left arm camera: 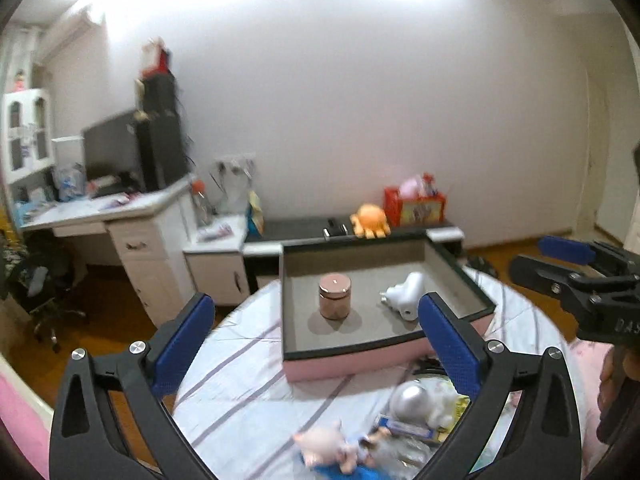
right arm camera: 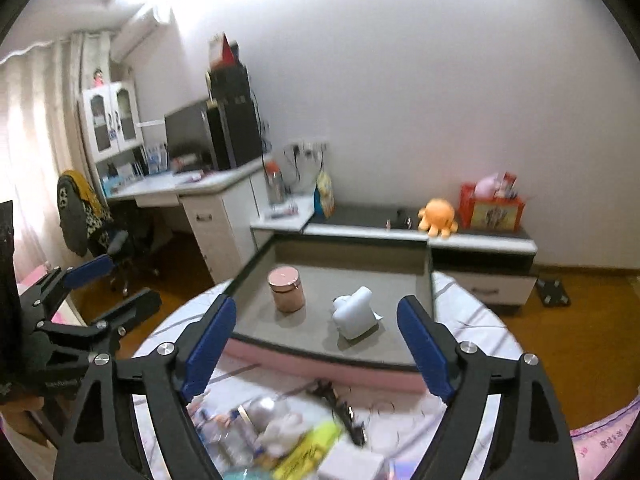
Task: Organize rigid objects
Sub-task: 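Withdraw both tools from the box back over the bed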
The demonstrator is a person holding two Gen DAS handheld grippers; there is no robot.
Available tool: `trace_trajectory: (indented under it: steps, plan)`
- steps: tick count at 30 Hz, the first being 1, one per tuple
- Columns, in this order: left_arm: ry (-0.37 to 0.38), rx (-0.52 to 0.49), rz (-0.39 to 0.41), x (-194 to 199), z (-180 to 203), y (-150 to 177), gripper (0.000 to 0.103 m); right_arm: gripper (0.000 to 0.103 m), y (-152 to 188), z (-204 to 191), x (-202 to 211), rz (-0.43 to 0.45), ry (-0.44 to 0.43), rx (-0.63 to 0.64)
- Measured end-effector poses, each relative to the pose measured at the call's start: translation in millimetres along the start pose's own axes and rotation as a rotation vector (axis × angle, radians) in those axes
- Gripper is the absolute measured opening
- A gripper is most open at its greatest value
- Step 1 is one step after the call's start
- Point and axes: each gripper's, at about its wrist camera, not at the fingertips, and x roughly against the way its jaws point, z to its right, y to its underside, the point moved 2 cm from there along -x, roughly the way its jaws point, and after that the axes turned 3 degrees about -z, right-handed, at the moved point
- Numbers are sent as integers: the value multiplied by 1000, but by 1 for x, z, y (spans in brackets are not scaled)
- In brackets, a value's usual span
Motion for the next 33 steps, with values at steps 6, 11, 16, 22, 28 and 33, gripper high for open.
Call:
trace_trajectory:
  steps: [6, 11, 16, 22, 28, 33]
  plan:
    - [-54, 25, 158, 82, 8, 24, 103, 103, 29, -20, 80, 180, 86, 28]
    - [-47, 27, 181, 117, 23, 43, 103, 103, 58, -33, 123, 255, 166, 44]
    - [-65, 6, 212, 143, 36, 52, 103, 103, 77, -43, 143, 266, 228, 59]
    - [-63, -2, 220, 153, 44, 59, 103, 103, 83, -39, 150, 245, 236, 49]
    - [-60, -42, 173, 143, 54, 69, 103, 103, 99, -30, 152, 219, 242, 25]
    - [-25, -58, 78, 124, 54, 93, 103, 103, 116, -17, 139, 157, 251, -1]
